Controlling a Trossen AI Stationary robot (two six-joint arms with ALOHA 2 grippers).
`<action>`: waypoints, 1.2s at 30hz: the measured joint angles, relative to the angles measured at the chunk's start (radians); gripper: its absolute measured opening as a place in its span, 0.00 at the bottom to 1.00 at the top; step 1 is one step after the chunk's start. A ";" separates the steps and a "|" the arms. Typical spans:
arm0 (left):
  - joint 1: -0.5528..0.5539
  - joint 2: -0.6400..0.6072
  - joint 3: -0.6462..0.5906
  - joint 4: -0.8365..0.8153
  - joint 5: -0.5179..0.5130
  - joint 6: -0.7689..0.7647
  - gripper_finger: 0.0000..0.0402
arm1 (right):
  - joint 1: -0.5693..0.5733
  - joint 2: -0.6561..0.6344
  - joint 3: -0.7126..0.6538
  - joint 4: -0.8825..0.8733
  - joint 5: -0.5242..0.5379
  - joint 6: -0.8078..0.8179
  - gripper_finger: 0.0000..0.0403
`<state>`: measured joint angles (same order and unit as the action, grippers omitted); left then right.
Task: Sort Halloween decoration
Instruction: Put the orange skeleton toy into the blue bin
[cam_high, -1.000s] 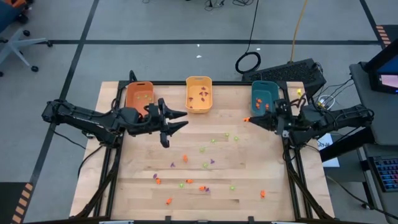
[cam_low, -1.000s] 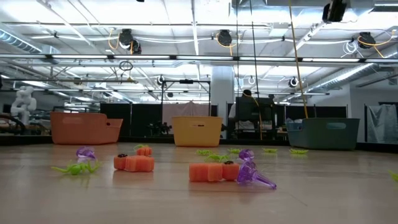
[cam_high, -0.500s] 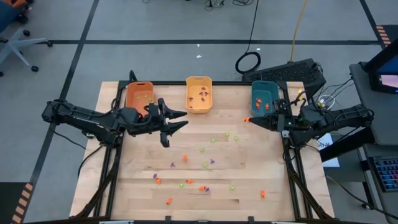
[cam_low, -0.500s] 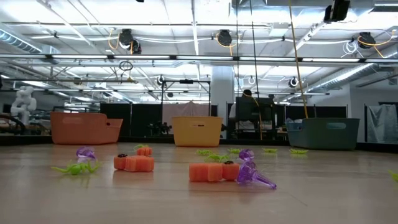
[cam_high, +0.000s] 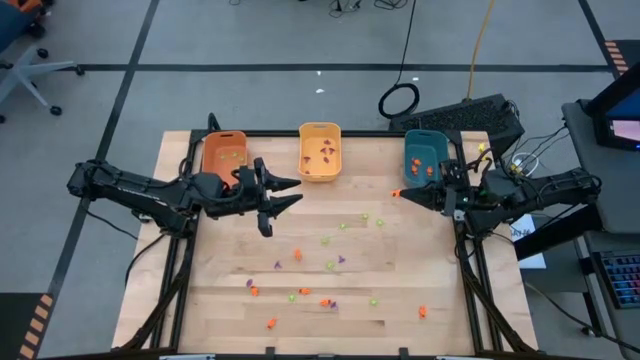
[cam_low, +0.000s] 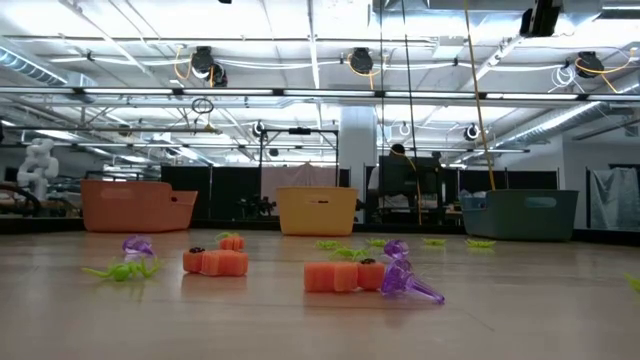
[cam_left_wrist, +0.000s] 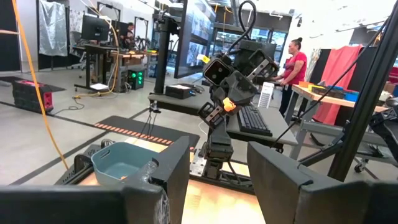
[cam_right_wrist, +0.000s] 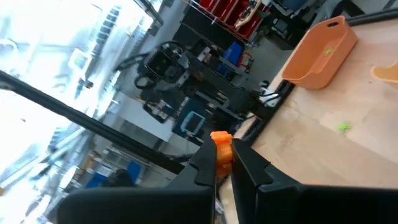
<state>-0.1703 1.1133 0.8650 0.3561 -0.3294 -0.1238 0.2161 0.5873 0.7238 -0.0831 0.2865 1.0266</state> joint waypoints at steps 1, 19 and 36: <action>0.000 0.000 0.000 0.000 0.000 0.000 0.41 | 0.000 0.000 0.000 -0.007 0.000 -0.012 0.01; 0.000 0.000 0.000 -0.009 -0.017 0.000 0.41 | 0.000 0.000 0.000 -0.129 0.000 -0.562 0.01; 0.003 0.000 0.000 -0.011 -0.100 0.001 0.41 | -0.103 0.000 0.000 -0.442 0.314 -0.419 0.01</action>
<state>-0.1678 1.1131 0.8650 0.3454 -0.4292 -0.1230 0.1127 0.5874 0.7242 -0.5253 0.6003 0.6080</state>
